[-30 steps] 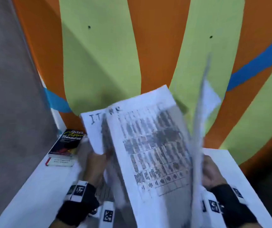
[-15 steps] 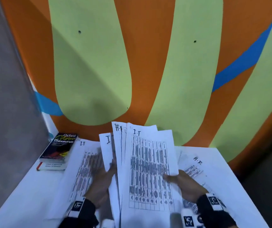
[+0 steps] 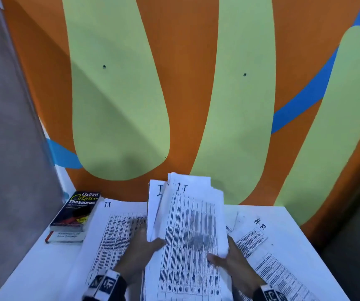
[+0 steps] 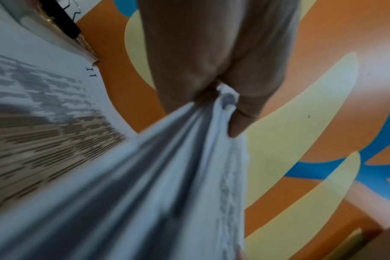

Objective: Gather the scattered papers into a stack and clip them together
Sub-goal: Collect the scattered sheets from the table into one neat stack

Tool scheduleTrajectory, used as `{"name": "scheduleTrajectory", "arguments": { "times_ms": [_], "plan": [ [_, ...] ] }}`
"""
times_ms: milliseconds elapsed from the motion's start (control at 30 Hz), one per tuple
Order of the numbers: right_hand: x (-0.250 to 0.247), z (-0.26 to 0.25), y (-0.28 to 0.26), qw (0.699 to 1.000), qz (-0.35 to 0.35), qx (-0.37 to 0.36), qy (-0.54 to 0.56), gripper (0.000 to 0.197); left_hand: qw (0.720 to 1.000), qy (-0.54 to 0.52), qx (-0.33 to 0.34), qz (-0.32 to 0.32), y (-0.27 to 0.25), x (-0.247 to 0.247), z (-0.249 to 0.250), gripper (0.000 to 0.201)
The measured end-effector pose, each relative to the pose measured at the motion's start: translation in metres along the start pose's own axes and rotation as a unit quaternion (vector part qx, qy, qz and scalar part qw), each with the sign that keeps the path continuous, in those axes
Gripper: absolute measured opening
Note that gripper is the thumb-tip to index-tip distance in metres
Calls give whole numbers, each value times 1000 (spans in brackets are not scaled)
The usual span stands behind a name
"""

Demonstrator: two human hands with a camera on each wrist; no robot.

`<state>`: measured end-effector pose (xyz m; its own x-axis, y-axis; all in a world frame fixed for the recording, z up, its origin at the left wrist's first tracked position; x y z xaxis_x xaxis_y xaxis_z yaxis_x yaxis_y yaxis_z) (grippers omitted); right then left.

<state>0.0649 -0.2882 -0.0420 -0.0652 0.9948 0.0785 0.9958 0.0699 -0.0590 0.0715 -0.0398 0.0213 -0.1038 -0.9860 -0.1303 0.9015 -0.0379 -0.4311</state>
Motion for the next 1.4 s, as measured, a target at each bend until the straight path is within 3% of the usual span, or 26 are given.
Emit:
{"name": "scheduleTrajectory", "arguments": {
  "times_ms": [33, 100, 167, 233, 333, 400, 467, 533, 667, 733, 800, 900, 967, 1033, 1133, 1233, 1333, 1400],
  "plan": [
    [3, -3, 1, 999, -14, 12, 42, 66, 999, -19, 25, -28, -5, 1, 14, 32],
    [9, -14, 0, 995, -37, 29, 87, 53, 994, -41, 73, -71, -14, 2, 38, 41],
    [0, -22, 4, 998, -24, 7, 66, 61, 989, -83, 82, -87, -15, -3, 49, 55],
    [-8, -40, 5, 999, 7, -38, 15, 56, 986, -112, 84, -87, -13, -7, 53, 47],
    [-10, -73, 1, 989, 52, -123, -64, 31, 989, -51, 138, -24, -14, -15, 65, 27],
    [-10, -98, -3, 973, 91, -190, -91, 16, 982, -5, 185, 24, -19, -18, 76, 44],
    [-5, -120, -7, 951, 106, -259, -127, 26, 973, 18, 221, 62, -20, -19, 82, 73],
    [2, -131, -10, 941, 94, -296, -134, 41, 970, 16, 225, 95, -22, -20, 81, 85],
    [1, -126, -13, 943, 99, -295, -117, 63, 971, 33, 203, 120, -25, -5, 70, 71],
    [0, -121, -14, 941, 102, -292, -137, 70, 971, 21, 190, 143, -29, -2, 67, 53],
    [0, -127, -15, 933, 110, -305, -159, 77, 968, -5, 202, 152, -31, -1, 69, 57],
    [1, -166, -16, 901, 134, -372, -177, 94, 963, -14, 210, 170, -31, -4, 73, 56],
    [5, -206, -16, 850, 132, -448, -242, 100, 962, -15, 212, 168, -29, -3, 74, 51],
    [17, -234, -11, 791, 110, -490, -349, 98, 963, -16, 209, 169, -27, -4, 72, 55],
    [31, -246, -4, 768, 72, -485, -412, 79, 964, -46, 212, 157, -25, -6, 73, 60],
    [19, -243, -8, 793, 122, -480, -354, 63, 964, -52, 216, 148, -27, -6, 75, 51],
    [0, -203, 0, 897, 120, -396, -156, 72, 960, -36, 227, 160, -27, -9, 75, 34],
    [2, -171, 7, 931, 100, -331, -117, 60, 960, -41, 224, 165, -24, -9, 75, 25]
  ]
}}
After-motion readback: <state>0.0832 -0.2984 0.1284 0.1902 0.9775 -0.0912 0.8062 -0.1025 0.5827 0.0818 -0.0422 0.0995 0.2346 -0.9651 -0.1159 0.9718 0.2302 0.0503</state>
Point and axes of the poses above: each hand's wrist, its own y-axis towards the middle knuckle, its own x-axis out of the palm, z = x × y, the point moved 9 cm from there along y, towards the middle knuckle, and after that the axes turned 15 degrees about -x, right-handed, at the moved point
